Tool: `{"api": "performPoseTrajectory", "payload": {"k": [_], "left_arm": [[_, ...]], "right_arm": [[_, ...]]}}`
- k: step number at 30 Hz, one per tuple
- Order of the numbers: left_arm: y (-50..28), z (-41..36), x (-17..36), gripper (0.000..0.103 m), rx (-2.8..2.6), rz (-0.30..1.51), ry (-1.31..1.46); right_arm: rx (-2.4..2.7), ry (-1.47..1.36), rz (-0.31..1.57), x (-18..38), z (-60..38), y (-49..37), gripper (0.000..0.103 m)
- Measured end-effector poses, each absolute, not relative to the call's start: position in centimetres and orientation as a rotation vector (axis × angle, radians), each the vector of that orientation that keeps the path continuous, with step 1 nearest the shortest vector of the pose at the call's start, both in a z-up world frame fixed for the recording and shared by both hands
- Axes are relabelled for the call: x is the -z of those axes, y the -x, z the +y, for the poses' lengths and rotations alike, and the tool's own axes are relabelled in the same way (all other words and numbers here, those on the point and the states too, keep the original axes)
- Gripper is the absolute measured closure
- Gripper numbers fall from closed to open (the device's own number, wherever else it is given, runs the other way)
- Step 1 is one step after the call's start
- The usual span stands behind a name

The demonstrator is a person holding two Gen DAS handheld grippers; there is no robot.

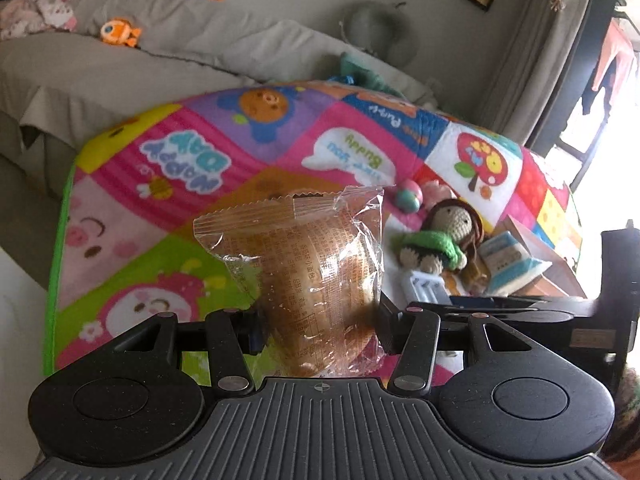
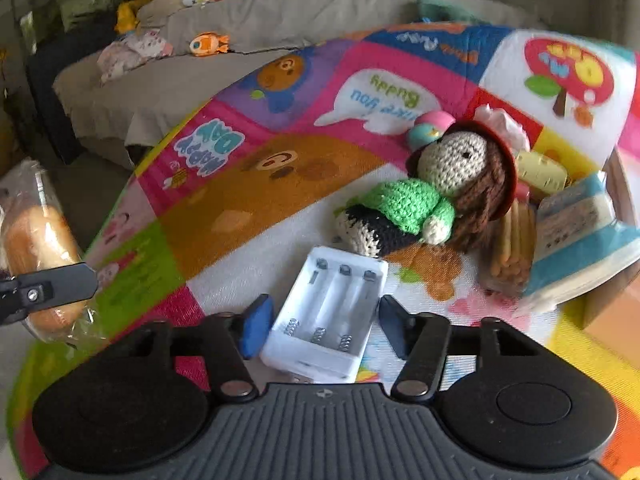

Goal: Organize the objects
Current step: 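Grasp the white battery charger with the right tool while the left tool holds the bun, then drop the bun into the pink box with the left tool while the right tool drops the charger in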

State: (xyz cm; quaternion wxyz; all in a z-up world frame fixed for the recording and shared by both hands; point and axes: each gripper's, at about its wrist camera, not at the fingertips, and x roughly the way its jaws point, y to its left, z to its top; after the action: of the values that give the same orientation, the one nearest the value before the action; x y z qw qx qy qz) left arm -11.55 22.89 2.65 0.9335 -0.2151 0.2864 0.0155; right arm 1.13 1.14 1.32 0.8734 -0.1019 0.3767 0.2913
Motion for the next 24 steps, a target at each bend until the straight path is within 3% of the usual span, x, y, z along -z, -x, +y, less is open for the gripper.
{"api": "performPoseTrajectory", "payload": {"k": [13,19,24], "left_arm": [[6.7,10.3,-8.3,0.047,0.394,0.64,0.228],[-3.8,-0.7,-11.8,0.047,0.559,0.682,0.007],[-14.2,-8.0,-9.7,0.047,0.583,0.804,-0.052]], "right_arm": [[-0.553,0.094,0.634,-8.2,-16.5,6.2,0.055],[-0.388,0.023,0.496,-9.7,-24.1,8.1,0.055],[-0.324,-0.05,0.491,-8.7,-27.7,7.6,0.055]]}}
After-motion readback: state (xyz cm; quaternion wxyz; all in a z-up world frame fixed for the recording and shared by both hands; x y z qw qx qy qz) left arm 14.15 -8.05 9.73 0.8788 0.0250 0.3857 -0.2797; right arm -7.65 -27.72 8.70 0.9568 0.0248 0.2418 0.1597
